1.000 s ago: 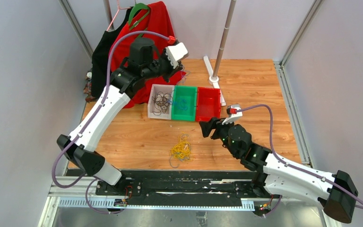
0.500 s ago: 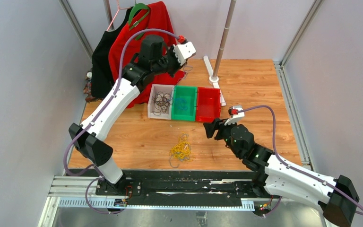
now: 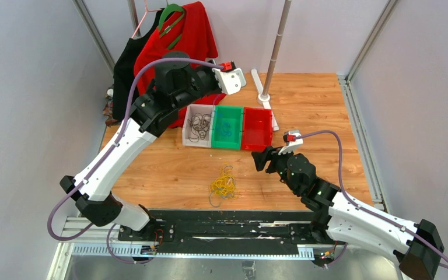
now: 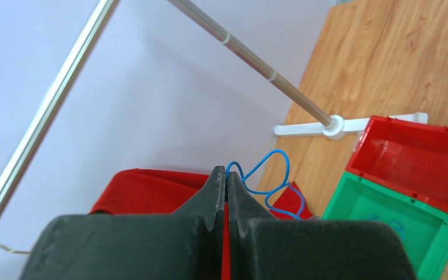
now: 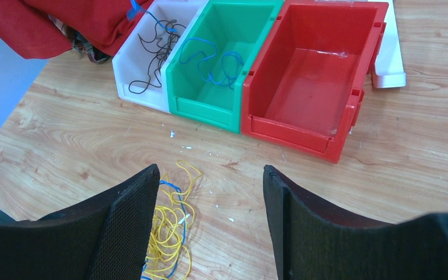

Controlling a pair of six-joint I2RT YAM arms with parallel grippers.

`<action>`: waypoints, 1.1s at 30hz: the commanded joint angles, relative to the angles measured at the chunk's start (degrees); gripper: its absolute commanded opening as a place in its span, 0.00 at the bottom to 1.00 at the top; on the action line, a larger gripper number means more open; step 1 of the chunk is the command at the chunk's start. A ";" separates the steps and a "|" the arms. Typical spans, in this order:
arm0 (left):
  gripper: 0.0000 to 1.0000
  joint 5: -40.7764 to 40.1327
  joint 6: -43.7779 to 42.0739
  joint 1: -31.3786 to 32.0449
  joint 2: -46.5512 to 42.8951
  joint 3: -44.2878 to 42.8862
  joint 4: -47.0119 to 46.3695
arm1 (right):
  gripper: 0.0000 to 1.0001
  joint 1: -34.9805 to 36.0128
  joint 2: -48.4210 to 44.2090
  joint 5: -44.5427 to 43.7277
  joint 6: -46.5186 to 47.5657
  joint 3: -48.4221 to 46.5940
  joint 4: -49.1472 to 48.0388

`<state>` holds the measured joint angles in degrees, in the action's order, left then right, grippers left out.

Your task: Untangle the cables

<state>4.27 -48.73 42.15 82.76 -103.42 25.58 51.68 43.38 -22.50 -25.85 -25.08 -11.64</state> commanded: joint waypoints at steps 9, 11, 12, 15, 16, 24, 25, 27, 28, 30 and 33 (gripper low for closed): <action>0.00 -6.55 -3.13 0.92 1.47 2.76 -6.27 | 0.65 -1.04 -0.93 1.15 0.27 1.03 0.43; 0.00 -5.48 -3.04 0.92 0.90 1.60 -4.27 | 0.66 -1.19 0.49 2.08 0.73 1.17 -2.76; 0.01 -4.63 -2.93 0.92 0.50 1.22 -3.02 | 0.66 -1.46 2.01 2.86 1.05 1.21 -5.37; 0.00 -3.43 -1.48 0.92 -0.87 0.51 0.67 | 0.67 -2.35 10.96 8.39 2.66 -1.60 -14.20; 0.00 -3.50 -0.95 0.92 -1.41 0.40 1.57 | 0.67 -2.36 14.28 10.52 4.07 -3.53 -16.84; 0.01 -3.58 0.22 0.92 -5.45 -1.56 8.21 | 0.69 -2.84 41.46 20.26 16.13 -23.94 -31.71; 0.00 -3.75 0.43 0.93 -5.82 -2.18 9.27 | 0.69 -2.94 44.69 20.38 17.28 -26.87 -31.62; 0.01 -4.00 0.37 0.92 -6.52 -3.44 11.15 | 0.68 -3.26 50.52 20.06 18.92 -32.31 -31.58; 0.00 -4.23 0.30 0.96 -7.00 -3.91 12.02 | 0.68 -3.52 53.01 19.79 19.04 -34.69 -31.49; 0.00 -4.80 -0.04 0.96 -8.24 -4.25 13.10 | 0.65 -4.01 57.77 18.54 18.67 -39.18 -31.18; 0.00 -6.24 -0.86 0.92 -10.23 -4.29 14.35 | 0.54 -4.99 64.87 17.91 17.10 -45.03 -29.12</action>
<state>-0.14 -49.10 42.59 75.40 -106.06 36.88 48.69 101.49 -4.10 -9.78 -63.92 -40.88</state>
